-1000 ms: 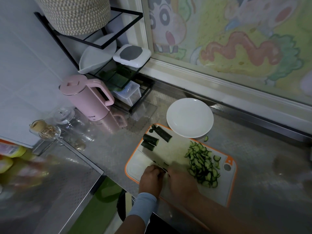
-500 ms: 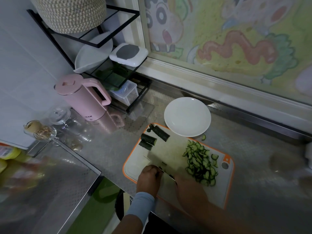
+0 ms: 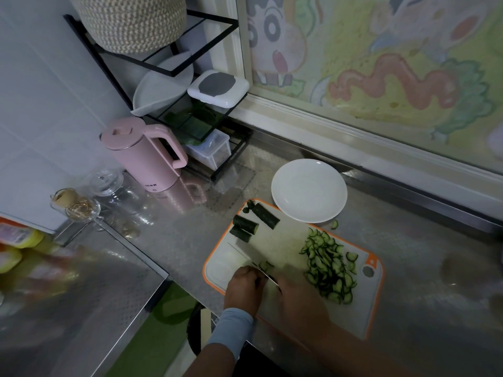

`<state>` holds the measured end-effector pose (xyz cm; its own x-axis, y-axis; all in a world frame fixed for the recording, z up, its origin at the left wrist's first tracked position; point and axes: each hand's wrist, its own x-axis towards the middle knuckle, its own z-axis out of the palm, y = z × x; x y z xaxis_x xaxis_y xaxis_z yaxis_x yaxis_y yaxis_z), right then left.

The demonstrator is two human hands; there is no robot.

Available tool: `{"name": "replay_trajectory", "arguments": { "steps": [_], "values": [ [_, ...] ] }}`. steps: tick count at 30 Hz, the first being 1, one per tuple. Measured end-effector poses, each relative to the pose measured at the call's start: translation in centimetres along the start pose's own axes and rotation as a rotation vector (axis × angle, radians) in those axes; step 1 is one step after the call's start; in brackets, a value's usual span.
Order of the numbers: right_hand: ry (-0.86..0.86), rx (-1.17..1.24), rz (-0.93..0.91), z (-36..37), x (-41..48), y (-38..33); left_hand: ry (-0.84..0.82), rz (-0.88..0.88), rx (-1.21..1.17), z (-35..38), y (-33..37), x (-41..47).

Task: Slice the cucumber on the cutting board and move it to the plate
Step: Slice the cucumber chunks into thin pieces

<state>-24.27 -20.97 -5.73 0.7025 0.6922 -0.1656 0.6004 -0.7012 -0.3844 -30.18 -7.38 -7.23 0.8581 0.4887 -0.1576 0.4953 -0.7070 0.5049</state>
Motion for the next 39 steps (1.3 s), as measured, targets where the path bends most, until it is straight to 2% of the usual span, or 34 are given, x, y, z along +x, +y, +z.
{"name": "replay_trajectory", "arguments": {
  "steps": [7,10,13,17,19,25,28,34,39],
  "values": [
    [-0.058,0.101,0.066,-1.2,-1.7,1.3,0.031,0.035,-0.006,0.2,-0.1,0.0],
    [-0.103,0.058,0.074,-0.4,-1.3,1.3,0.013,0.049,0.027,0.1,-0.1,-0.1],
    [-0.098,0.015,-0.001,0.7,-0.4,1.0,0.0,0.075,0.016,0.4,-0.4,-0.3],
    [-0.048,-0.058,0.001,0.5,1.0,-0.3,0.015,0.107,-0.019,0.7,-0.6,-0.3],
    [-0.125,-0.023,0.0,-0.5,1.3,-1.3,0.011,0.072,-0.034,0.7,-0.7,-0.3],
    [-0.002,-0.021,-0.013,0.3,0.4,-0.2,0.024,0.013,-0.014,0.5,-0.4,-0.2],
    [-0.098,0.012,-0.014,-0.4,-1.4,0.7,0.032,0.013,-0.008,0.6,-0.5,-0.2],
    [-0.13,0.042,0.012,0.2,-2.0,2.1,0.027,0.035,-0.01,1.0,-1.0,-0.1],
    [-0.044,-0.075,-0.05,1.6,-0.2,0.9,0.034,0.049,-0.038,1.3,-1.1,-0.1]
  ]
}}
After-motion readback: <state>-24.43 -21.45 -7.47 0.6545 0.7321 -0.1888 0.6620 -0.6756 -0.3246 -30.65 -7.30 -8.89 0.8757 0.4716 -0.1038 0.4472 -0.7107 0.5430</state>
